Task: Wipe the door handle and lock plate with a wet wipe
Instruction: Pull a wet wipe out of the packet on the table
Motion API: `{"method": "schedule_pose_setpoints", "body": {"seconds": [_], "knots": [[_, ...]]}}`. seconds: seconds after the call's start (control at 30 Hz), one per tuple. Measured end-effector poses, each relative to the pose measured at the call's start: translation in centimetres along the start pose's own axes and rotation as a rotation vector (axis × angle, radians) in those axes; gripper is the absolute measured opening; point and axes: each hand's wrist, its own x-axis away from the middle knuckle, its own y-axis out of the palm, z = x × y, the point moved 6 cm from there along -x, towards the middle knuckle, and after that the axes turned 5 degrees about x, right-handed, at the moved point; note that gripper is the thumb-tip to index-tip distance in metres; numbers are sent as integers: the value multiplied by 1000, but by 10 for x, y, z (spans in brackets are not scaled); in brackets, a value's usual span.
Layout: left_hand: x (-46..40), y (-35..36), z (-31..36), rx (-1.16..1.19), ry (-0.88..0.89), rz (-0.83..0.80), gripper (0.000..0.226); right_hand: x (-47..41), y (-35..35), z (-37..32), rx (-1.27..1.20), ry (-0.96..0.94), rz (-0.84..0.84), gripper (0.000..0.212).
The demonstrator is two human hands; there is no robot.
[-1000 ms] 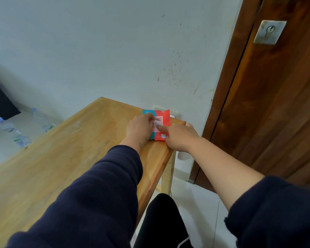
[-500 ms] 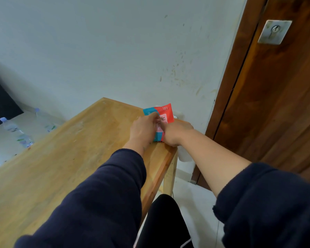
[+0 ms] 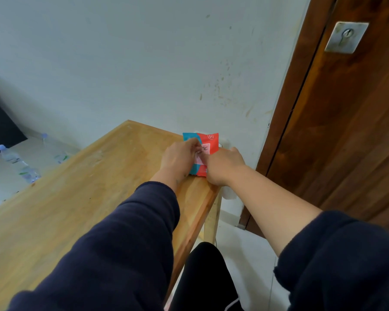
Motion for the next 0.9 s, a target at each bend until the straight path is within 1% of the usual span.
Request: {"method": "schedule_pose_setpoints", "body": {"seconds": [0.17,0.23,0.33,0.4,0.47,0.5,0.57,0.63,0.7,0.83,0.9], "knots": [[4,-1,7,-26,31,-28,21,-6,1,-4,-25,86,-172,40],[4,-2,6,-32,30,-16,22,-8,0,-5,-43,77,-184,41],[1,-6,0,-10,29,12,22,-7,-3,-6,-99,4,-119,49],[-2,-7,-2,11,31,12,23,-3,-4,-2,-263,-22,-46,46],[-2,-6,-3,33,41,-3,24,1,-9,12,-487,32,29,38],[-2,-6,-4,54,46,-13,24,2,-11,20,-554,80,78,36],[1,-4,-6,98,58,-32,26,4,-13,34,-585,159,151,32],[5,2,-10,175,53,-80,38,3,-11,38,-560,193,127,35],[8,10,-14,203,37,-162,55,1,-4,35,-506,190,49,43],[9,20,-25,-129,40,-279,80,-7,10,28,-389,213,-50,48],[10,21,-27,-214,15,-345,87,-11,18,26,-375,215,-115,57]]}}
